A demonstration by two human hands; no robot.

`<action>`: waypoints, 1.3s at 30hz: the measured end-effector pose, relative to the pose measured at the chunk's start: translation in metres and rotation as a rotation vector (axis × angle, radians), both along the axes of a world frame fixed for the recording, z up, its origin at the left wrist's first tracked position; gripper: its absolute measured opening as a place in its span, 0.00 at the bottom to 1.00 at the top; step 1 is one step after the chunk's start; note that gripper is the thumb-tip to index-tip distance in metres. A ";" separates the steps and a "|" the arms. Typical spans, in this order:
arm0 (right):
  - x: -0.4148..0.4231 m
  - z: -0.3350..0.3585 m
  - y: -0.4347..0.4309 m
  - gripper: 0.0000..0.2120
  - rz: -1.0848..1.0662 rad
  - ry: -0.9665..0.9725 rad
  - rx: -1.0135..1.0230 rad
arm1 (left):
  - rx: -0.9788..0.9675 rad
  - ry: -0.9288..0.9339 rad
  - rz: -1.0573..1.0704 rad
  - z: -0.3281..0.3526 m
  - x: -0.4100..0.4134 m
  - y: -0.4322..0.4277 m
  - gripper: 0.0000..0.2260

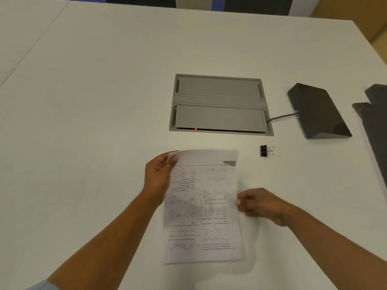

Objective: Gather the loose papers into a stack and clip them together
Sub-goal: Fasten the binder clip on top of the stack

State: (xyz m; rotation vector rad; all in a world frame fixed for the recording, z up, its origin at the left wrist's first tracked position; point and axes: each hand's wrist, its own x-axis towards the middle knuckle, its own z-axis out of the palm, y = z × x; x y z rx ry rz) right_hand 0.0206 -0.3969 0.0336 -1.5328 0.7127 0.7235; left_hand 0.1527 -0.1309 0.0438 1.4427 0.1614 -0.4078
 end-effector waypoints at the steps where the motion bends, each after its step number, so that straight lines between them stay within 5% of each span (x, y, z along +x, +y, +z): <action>1: 0.006 -0.002 -0.013 0.10 -0.088 -0.004 -0.077 | 0.013 0.007 0.009 -0.007 0.003 0.000 0.06; 7: 0.050 0.001 -0.085 0.05 -0.572 -0.076 -0.385 | 0.050 0.037 0.072 -0.040 0.024 -0.004 0.08; 15: 0.092 -0.004 -0.108 0.10 -0.585 -0.001 -0.358 | -0.046 0.195 0.081 -0.069 0.037 0.017 0.04; 22: 0.111 0.005 -0.096 0.09 -0.356 -0.116 -0.463 | -0.068 0.177 0.037 -0.073 0.042 0.024 0.07; 32: 0.144 0.036 -0.021 0.03 0.090 -0.209 -0.277 | -0.087 0.152 0.010 -0.075 0.042 0.024 0.08; 39: 0.166 0.037 0.033 0.13 0.326 -0.285 -0.387 | -0.076 0.133 0.019 -0.076 0.041 0.023 0.07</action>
